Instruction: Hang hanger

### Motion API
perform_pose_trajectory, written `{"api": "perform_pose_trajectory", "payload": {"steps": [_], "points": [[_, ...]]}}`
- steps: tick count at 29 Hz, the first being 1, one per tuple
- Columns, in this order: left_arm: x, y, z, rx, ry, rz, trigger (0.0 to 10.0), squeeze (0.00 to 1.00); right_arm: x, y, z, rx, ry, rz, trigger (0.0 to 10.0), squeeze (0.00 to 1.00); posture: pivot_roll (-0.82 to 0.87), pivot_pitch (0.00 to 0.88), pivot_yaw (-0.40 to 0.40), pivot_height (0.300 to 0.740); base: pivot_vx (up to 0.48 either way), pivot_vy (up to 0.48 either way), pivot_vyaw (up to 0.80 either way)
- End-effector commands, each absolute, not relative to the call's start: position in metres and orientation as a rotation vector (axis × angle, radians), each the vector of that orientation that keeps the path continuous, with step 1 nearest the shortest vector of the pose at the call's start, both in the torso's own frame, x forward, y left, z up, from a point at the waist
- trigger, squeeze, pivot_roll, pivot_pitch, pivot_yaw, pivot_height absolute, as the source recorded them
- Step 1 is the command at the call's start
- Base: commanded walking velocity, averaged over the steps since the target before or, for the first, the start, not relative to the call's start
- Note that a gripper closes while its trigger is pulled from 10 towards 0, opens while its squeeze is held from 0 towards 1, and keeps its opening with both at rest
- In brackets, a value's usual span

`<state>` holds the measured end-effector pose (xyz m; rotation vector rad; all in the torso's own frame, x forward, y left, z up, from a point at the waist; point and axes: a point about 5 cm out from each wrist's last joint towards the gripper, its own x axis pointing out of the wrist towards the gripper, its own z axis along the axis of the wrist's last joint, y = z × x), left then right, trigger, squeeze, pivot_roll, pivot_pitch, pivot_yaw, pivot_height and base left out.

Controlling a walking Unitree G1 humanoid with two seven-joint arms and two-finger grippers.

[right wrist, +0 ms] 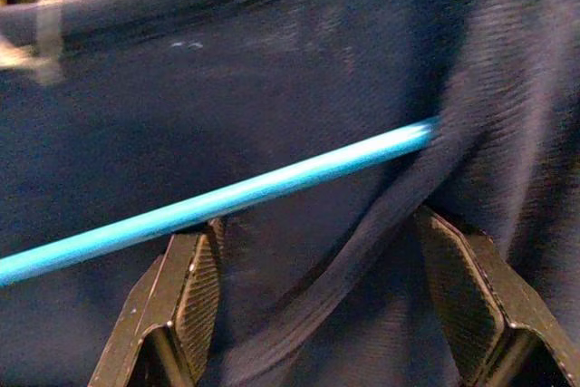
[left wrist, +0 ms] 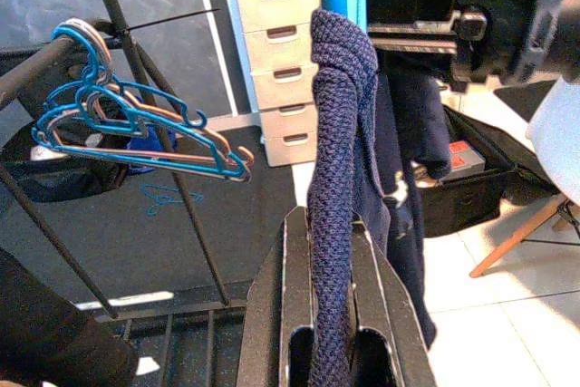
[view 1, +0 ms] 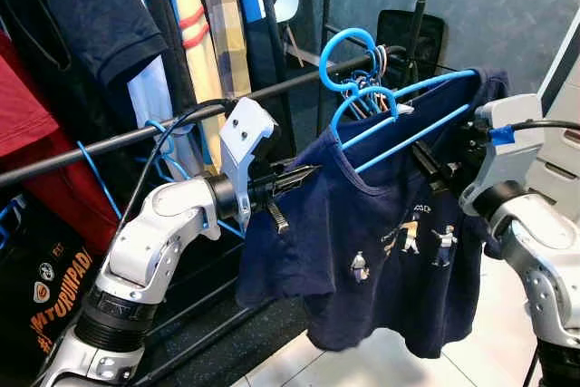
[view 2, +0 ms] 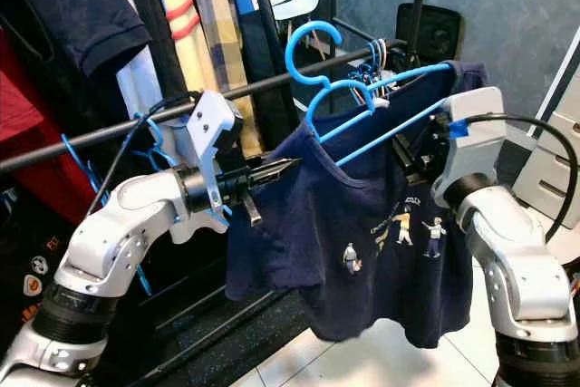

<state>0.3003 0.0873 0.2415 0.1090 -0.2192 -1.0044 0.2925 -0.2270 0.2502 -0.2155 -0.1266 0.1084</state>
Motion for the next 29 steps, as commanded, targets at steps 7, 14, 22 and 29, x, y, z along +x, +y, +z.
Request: {"api": "perform_pose_trajectory", "payload": {"steps": [7, 14, 22, 29], "points": [[0.298, 0.093, 0.240, 0.129, -0.221, -0.994, 10.0, 0.00, 0.295, -0.243, 0.263, -0.243, -0.165, -0.014, 10.0, 0.00, -0.16, 0.000, 0.060, 0.740, 0.000, 0.000, 0.00], [0.302, 0.096, 0.238, 0.138, -0.210, -0.956, 10.0, 0.00, 0.294, -0.237, 0.265, -0.247, -0.168, 0.003, 10.0, 0.00, -0.16, 0.000, 0.062, 0.740, 0.000, 0.000, 0.00], [0.302, 0.096, 0.239, 0.140, -0.211, -0.960, 10.0, 0.00, 0.294, -0.237, 0.264, -0.268, -0.152, -0.010, 0.0, 0.00, -0.16, 0.000, 0.064, 0.740, 0.000, 0.000, 0.00], [0.299, 0.097, 0.240, 0.139, -0.218, -0.977, 10.0, 0.00, 0.294, -0.240, 0.264, -0.274, -0.148, -0.027, 0.0, 0.00, -0.16, 0.000, 0.064, 0.740, 0.000, 0.000, 0.00]]}}
